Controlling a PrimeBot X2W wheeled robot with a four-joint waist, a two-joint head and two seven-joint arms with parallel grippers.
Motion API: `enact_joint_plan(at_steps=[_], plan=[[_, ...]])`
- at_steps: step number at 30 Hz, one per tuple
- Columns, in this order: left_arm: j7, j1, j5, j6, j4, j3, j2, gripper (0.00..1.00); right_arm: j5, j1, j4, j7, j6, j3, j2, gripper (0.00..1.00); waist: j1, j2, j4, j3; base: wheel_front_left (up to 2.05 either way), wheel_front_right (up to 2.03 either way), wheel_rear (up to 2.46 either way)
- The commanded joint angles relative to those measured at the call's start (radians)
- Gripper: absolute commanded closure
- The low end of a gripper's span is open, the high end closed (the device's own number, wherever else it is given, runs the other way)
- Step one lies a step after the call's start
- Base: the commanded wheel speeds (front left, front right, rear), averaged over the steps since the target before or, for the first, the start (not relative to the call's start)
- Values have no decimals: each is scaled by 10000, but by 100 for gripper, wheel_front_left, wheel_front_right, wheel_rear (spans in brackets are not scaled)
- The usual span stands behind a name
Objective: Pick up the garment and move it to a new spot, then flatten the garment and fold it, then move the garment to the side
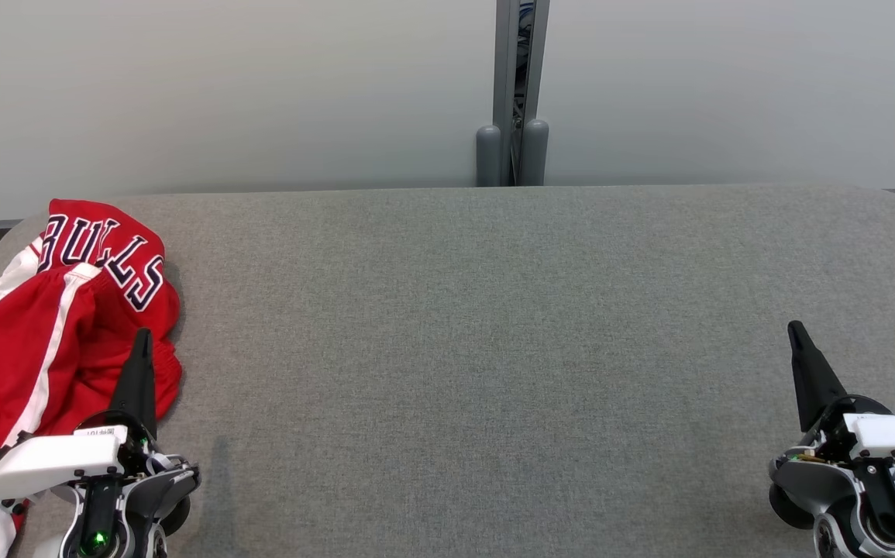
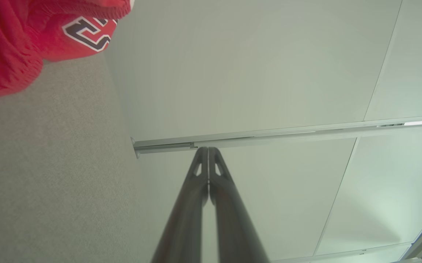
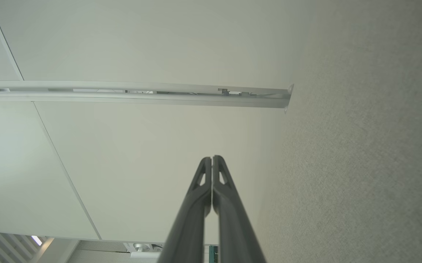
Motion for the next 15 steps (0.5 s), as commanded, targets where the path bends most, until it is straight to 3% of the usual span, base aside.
enact_joint_plan(at_steps=[1, 10, 11, 15], plan=[[38, -141, 54, -51, -11, 11, 38, 100, 48, -74, 8, 11, 4, -24, -78, 100, 0, 0, 0, 0, 0, 0, 0], [38, -141, 54, -51, -11, 11, 38, 100, 48, -75, 8, 11, 4, -22, -78, 100, 0, 0, 0, 0, 0, 0, 0], [-3, 1, 2, 0, -1, -2, 0, 0, -1, 1, -1, -3, 0, 2, 0, 0, 0, 0, 0, 0, 0, 0, 0], [-31, 394, -13, 15, 317, -41, -143, 0, -6, 375, 316, -15, -13, 55, 143, 0, 0, 0, 0, 0, 0, 0, 0]])
